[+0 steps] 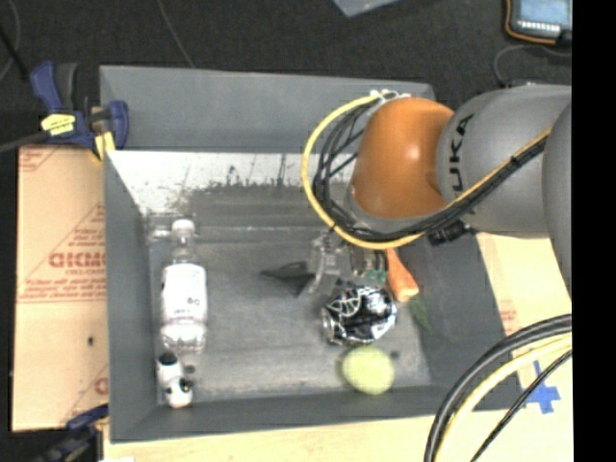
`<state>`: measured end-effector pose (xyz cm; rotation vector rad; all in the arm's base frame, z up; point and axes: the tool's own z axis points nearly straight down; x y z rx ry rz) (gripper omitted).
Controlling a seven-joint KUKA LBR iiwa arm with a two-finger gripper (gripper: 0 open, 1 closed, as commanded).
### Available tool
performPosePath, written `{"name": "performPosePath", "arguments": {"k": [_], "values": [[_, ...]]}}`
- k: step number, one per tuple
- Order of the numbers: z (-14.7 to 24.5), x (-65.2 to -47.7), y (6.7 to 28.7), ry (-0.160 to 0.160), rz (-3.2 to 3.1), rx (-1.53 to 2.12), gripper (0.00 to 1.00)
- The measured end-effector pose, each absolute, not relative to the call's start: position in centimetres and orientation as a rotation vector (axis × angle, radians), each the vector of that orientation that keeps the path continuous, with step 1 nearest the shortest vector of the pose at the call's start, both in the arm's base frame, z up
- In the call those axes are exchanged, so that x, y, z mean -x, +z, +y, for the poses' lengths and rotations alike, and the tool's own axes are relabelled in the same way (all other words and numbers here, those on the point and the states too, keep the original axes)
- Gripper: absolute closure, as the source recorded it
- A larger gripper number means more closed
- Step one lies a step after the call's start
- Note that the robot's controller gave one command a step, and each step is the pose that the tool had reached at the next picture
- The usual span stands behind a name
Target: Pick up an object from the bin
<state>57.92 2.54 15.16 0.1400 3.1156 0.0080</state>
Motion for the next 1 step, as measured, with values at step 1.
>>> {"name": "performPosePath", "arguments": {"k": [1], "values": [[2.83,-60.27,26.95,0.005,3.129,-0.002,1.00]]}}
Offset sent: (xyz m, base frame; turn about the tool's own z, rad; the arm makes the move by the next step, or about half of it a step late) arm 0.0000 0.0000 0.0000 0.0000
